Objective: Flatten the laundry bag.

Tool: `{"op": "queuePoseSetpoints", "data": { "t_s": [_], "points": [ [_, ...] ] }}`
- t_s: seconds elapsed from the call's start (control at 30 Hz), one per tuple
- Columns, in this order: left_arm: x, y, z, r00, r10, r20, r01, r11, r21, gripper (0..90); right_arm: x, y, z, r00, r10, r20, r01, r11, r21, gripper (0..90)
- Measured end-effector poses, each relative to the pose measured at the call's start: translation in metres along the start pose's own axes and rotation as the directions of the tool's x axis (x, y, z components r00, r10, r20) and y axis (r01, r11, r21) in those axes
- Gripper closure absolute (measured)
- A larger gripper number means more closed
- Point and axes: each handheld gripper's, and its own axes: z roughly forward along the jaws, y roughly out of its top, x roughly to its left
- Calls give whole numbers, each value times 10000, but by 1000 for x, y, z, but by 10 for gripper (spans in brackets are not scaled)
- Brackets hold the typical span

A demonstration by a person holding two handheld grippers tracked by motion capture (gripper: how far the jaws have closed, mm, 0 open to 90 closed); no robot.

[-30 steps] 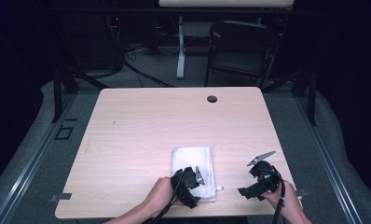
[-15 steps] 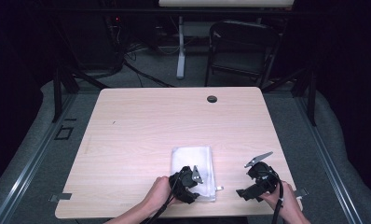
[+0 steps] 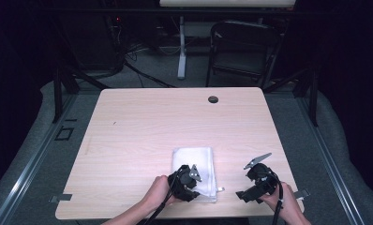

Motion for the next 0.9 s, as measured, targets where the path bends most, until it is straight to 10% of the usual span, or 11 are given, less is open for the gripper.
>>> {"op": "queuePoseSetpoints", "data": {
  "t_s": [0.63,0.9],
  "points": [
    [5,-1,-5,9986,-378,372,394,9983,-421,830,8,2,2,9990,-448,46,448,9990,3,182],
    [7,-2,-6,9974,-284,667,313,9986,-428,773,9,3,4,9986,-520,50,520,9986,101,206]
  ]
}}
